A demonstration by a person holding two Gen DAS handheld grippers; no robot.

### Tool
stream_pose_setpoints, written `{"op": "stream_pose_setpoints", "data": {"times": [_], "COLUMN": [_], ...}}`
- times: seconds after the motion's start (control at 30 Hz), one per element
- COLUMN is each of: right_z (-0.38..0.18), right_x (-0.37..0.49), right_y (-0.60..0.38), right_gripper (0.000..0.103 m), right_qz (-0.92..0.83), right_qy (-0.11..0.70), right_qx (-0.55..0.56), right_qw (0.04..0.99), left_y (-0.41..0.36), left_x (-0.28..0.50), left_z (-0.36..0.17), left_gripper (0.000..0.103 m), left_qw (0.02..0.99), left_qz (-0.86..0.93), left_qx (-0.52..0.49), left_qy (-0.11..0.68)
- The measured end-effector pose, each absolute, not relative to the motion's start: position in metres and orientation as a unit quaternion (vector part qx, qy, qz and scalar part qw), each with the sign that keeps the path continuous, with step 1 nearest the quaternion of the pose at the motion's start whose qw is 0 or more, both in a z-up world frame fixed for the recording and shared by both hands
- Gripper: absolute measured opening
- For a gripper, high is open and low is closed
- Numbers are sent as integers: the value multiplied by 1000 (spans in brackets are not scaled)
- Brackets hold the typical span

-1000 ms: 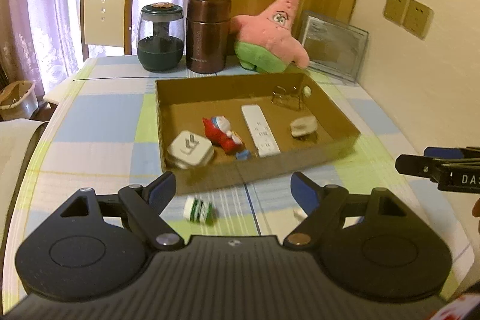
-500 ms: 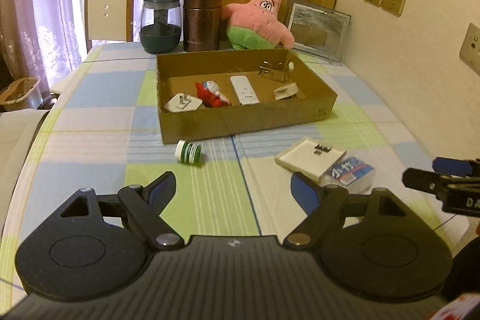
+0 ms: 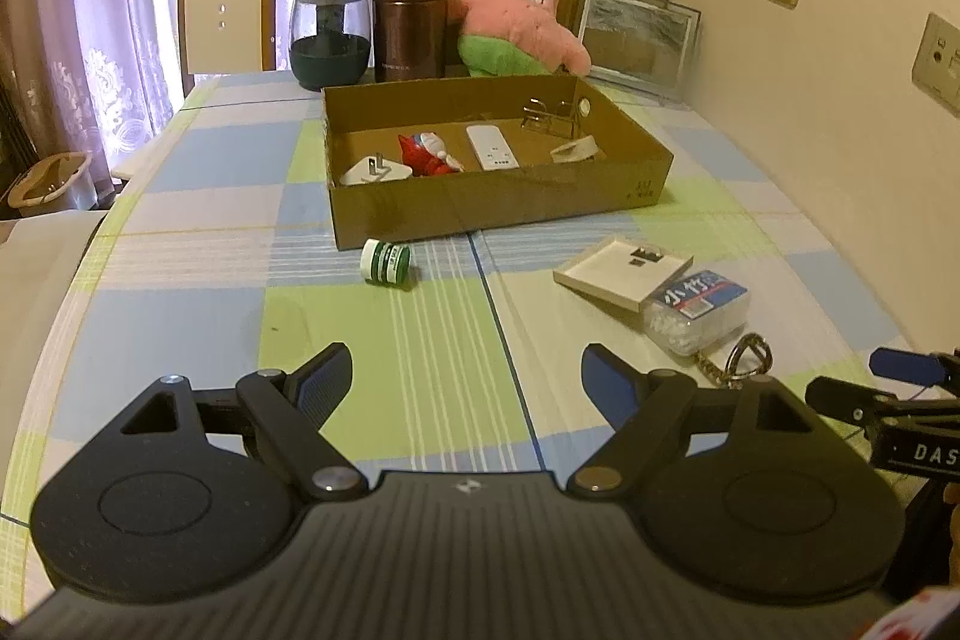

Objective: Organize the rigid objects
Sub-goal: 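Move both tools back toward the toothpick box and keychain, then close the right tool on the brass spiral keychain and lift it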

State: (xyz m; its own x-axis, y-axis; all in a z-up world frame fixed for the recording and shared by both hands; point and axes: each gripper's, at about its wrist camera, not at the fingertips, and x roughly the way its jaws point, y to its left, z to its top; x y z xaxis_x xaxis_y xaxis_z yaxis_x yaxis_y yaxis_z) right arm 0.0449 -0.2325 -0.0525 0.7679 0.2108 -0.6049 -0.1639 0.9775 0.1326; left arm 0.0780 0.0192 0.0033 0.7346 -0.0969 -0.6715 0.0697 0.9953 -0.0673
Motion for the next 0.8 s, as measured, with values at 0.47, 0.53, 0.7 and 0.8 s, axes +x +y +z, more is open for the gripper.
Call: {"op": "stream_pose_setpoints", "data": {"times": [0.47,0.53,0.7,0.8], "right_z": [-87,-92,-102,-108], "right_x": [73,78,92,99], "right_y": [-235,-234,-237,-242], "right_gripper": [72,67,63,60], "right_qz": [93,93,89,86], "right_qy": [346,351,359,363], "right_qx": [43,45,58,74], "right_qw": [933,931,927,925], "left_y": [10,9,3,1], "left_x": [92,96,104,109], "left_z": [-20,-24,-35,-40], "left_gripper": [81,81,81,81], "left_qw": [924,922,919,917], "left_qz": [-49,-50,-56,-58], "left_qx": [-7,-7,4,0], "left_qy": [380,383,389,394]}}
